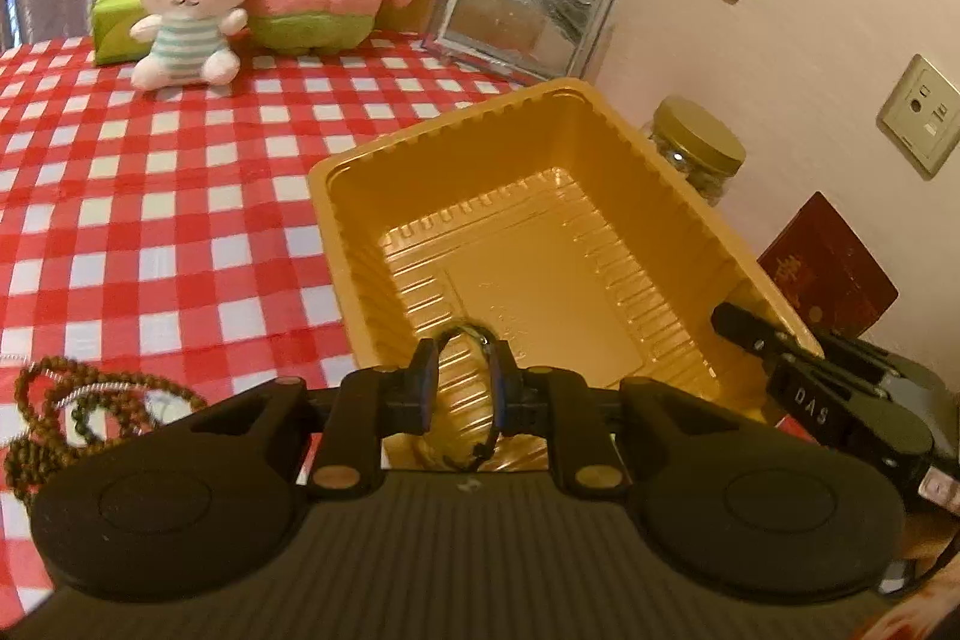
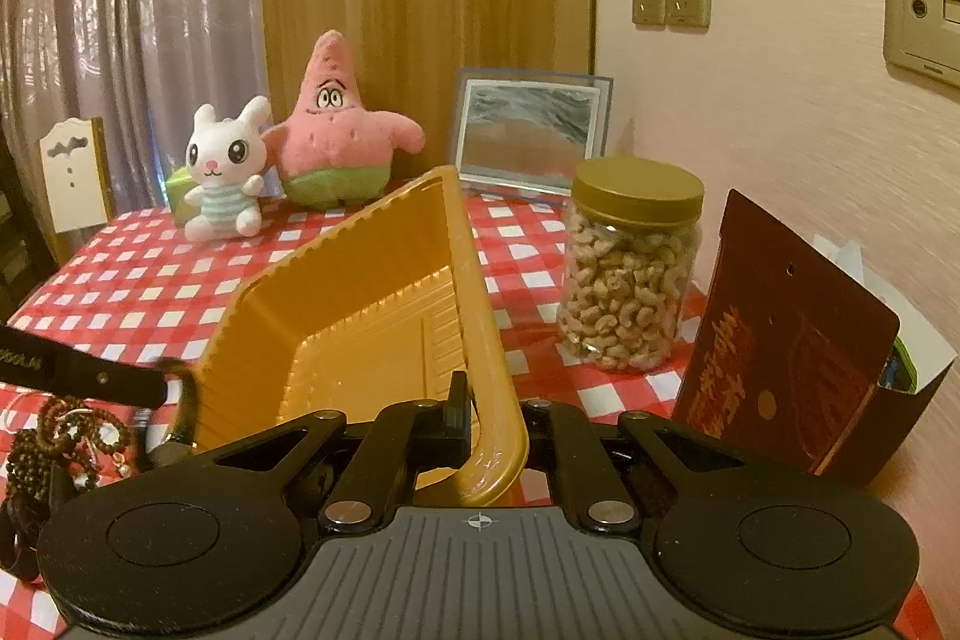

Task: Organize jewelry
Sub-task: 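Carry the black watch into the orange tray and open the left tool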

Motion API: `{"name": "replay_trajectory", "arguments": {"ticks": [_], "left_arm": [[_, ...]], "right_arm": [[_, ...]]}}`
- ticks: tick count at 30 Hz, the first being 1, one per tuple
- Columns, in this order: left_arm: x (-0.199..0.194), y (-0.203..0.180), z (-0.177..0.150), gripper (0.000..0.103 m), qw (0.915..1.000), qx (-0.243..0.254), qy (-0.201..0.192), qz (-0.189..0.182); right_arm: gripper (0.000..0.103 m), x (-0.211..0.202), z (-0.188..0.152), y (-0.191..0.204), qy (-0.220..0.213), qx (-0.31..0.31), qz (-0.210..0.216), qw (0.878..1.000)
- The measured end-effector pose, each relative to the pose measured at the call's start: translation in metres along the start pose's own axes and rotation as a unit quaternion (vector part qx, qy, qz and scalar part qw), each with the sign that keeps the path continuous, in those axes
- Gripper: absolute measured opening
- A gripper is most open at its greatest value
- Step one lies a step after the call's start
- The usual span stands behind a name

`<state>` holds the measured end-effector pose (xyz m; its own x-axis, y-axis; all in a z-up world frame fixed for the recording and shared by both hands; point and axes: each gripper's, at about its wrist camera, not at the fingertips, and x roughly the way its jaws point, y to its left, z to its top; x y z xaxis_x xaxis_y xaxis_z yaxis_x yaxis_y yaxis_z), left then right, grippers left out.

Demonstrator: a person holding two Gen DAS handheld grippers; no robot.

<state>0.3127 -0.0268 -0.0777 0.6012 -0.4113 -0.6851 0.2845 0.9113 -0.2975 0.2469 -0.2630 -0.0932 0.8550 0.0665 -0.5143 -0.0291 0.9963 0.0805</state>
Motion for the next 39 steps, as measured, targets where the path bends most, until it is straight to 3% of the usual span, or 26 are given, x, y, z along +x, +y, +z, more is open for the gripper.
{"name": "replay_trajectory", "arguments": {"ticks": [6, 18, 21, 32, 39], "left_arm": [[-0.012, 0.010, 0.003, 0.017, 0.9999, 0.004, -0.014, 0.004], [-0.046, 0.092, -0.043, 0.022, 0.9951, -0.030, 0.019, 0.093], [-0.050, 0.101, -0.055, 0.022, 0.9938, -0.039, 0.031, 0.099], [-0.034, 0.060, -0.072, 0.022, 0.9962, 0.000, 0.039, 0.078], [-0.004, 0.046, -0.074, 0.022, 0.9940, -0.009, 0.050, 0.097]], "right_arm": [[0.006, 0.000, -0.003, 0.000, 0.007, 0.008, -0.013, 1.000], [0.006, -0.002, -0.003, 0.005, 0.007, 0.006, -0.036, 0.999], [0.006, -0.002, -0.002, 0.006, 0.009, 0.007, -0.036, 0.999], [0.005, 0.005, 0.001, -0.002, 0.030, -0.006, -0.024, 0.999], [0.005, 0.012, 0.004, -0.009, 0.041, -0.017, -0.011, 0.999]]}}
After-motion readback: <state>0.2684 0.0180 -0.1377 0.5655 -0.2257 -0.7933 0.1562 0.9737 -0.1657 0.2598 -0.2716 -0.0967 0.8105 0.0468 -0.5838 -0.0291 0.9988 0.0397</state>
